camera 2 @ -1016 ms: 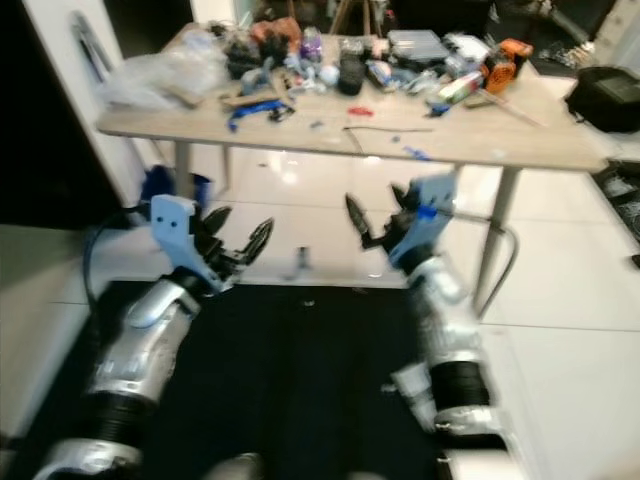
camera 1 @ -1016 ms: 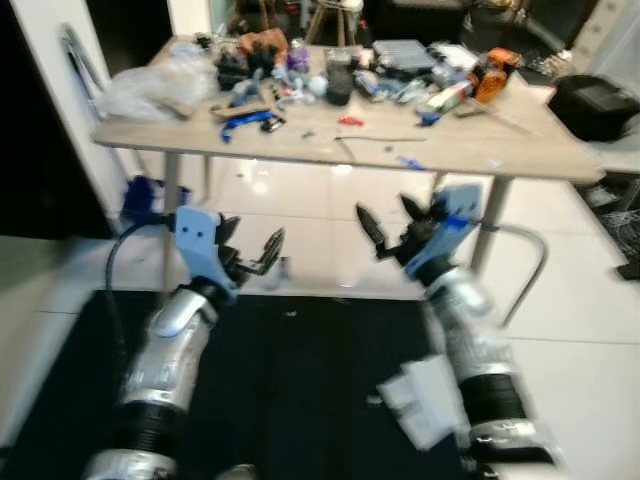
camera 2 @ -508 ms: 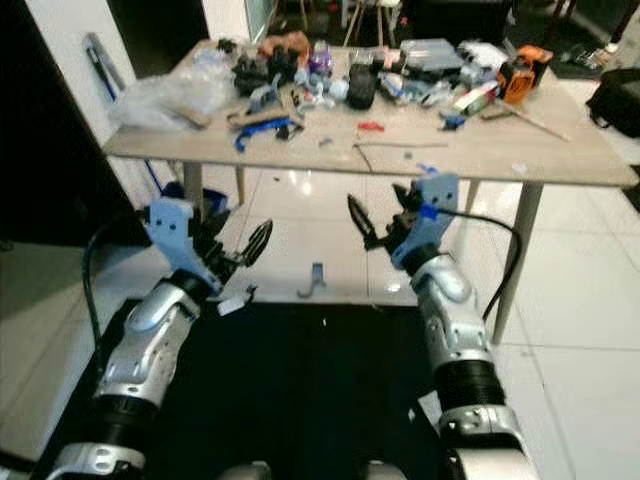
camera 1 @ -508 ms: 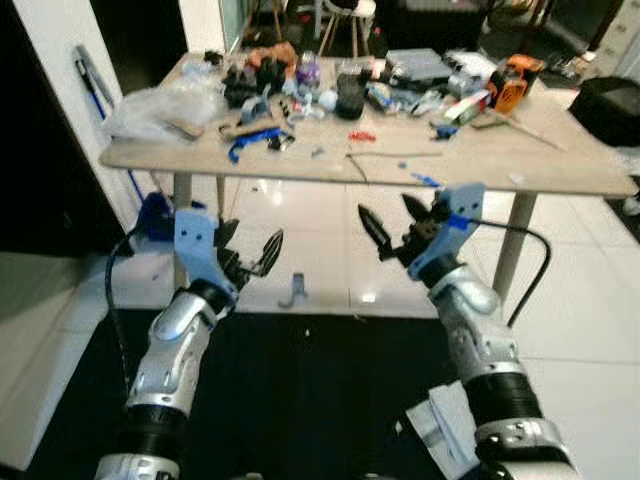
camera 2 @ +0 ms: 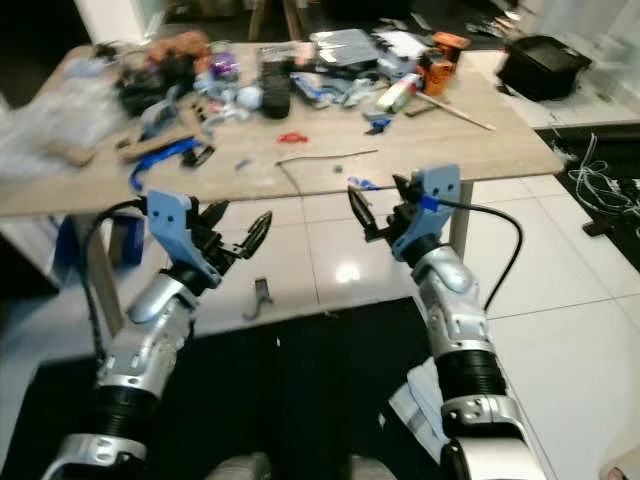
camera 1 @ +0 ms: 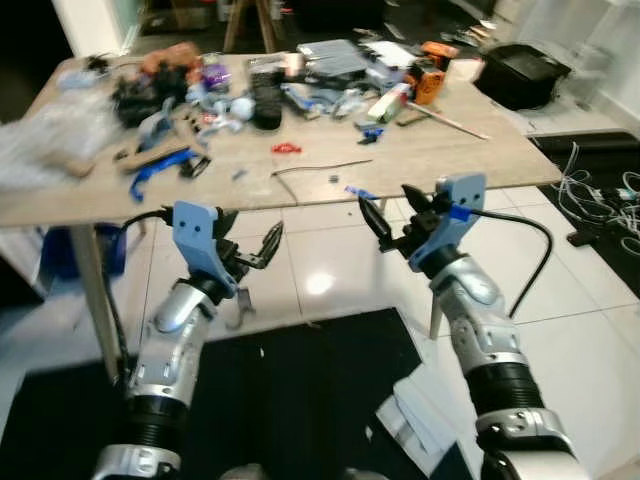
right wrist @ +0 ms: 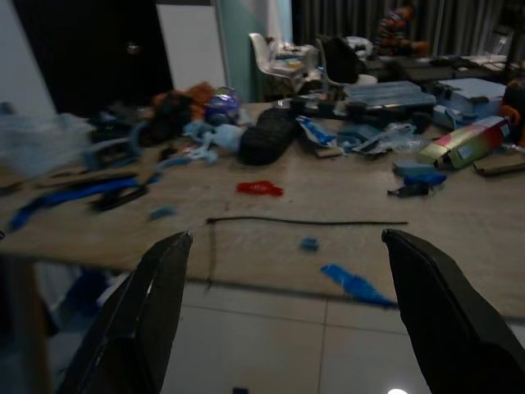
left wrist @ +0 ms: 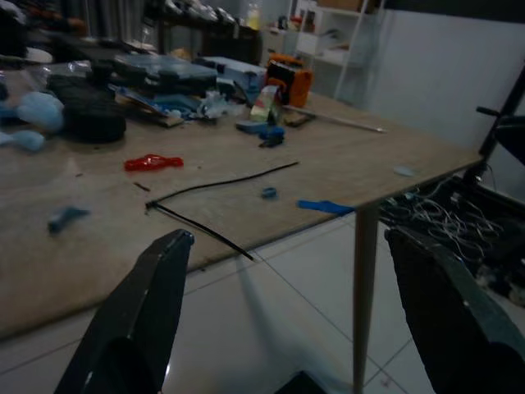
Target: Picking trash to rubbish bin
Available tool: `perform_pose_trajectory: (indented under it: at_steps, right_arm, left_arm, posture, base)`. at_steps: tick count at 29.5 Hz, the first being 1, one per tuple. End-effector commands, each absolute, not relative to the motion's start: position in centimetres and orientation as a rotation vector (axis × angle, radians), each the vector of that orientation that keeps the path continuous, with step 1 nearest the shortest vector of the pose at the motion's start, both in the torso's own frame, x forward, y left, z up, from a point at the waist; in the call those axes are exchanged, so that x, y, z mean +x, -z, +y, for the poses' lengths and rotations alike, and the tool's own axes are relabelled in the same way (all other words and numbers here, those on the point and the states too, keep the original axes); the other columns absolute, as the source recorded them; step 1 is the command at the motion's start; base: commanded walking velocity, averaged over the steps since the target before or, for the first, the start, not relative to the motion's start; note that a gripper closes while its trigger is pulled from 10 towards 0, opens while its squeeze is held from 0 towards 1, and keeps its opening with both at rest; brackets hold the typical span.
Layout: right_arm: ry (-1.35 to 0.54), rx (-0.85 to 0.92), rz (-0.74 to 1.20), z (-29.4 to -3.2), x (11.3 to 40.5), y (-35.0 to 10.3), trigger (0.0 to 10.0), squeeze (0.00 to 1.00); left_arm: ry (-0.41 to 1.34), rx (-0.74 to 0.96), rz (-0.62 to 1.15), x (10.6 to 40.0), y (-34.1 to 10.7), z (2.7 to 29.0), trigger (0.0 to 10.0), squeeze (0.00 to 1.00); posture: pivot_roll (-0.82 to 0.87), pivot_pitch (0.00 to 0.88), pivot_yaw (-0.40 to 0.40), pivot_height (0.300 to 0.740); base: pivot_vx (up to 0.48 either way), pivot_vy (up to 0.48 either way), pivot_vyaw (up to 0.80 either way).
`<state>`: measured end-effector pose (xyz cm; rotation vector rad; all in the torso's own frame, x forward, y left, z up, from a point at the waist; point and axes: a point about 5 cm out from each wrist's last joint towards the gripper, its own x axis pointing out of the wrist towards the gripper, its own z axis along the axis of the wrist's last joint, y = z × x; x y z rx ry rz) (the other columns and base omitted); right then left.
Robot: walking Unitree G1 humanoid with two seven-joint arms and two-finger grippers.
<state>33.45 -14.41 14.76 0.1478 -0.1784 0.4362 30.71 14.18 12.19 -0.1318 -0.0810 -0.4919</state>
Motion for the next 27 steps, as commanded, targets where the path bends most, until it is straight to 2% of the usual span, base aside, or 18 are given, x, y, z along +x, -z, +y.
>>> perform_pose_trajectory:
  at_steps: [1,20,27]
  right_arm:
    - [-0.453,0.153,-0.178,-13.80,33.41,-14.71,10.0,0.00]
    - [-0.450,0.152,-0.179,-13.80,33.42,-14.67,10.0,0.00]
    - [-0.453,0.149,-0.174,-13.79,33.44,-14.63,10.0,0.00]
  left_arm:
    - [0.482,-0.124,-0.073,30.61,-11.96,14.60,10.0,0.00]
    - [0.489,-0.123,-0.074,30.61,-11.91,14.52,10.0,0.00]
    - [0.488,-0.124,-0.075,30.60,-11.90,14.53,10.0,0.00]
  posture:
    - [0.02,0.000,-0.013,0.740]
    - [0.02,0.000,-0.014,0.740]
    - [0.02,0.000,-0.014,0.740]
  base:
    - [0.480,0.000,0.00]
    - [0.480,0.000,0.00]
    - [0.480,0.000,-0.80]
